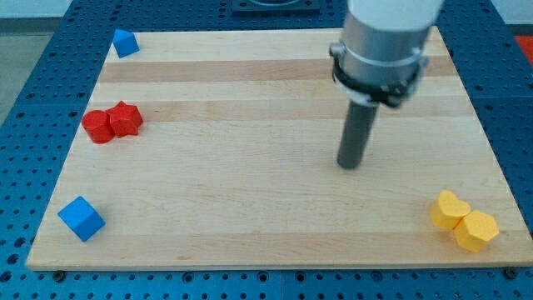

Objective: Slightly touch the blue triangle

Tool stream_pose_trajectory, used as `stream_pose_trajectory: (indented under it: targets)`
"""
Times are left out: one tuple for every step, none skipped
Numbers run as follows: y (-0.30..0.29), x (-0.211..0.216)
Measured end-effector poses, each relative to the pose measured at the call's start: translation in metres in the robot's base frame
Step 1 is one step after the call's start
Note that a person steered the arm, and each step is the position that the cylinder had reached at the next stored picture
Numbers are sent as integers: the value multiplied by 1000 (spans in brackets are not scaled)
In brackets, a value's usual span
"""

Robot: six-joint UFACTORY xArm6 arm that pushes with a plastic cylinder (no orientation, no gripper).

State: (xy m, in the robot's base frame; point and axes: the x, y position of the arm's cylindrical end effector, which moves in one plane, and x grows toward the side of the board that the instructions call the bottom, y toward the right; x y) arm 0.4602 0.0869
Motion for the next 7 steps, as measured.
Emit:
stream_pose_trajectory:
  targets:
    - [-76,-76]
    - [-148,-128]
    - [-237,-141]
    - [-329,-145]
    - [-391,-176]
    - [-392,-177]
    - [-391,-189]
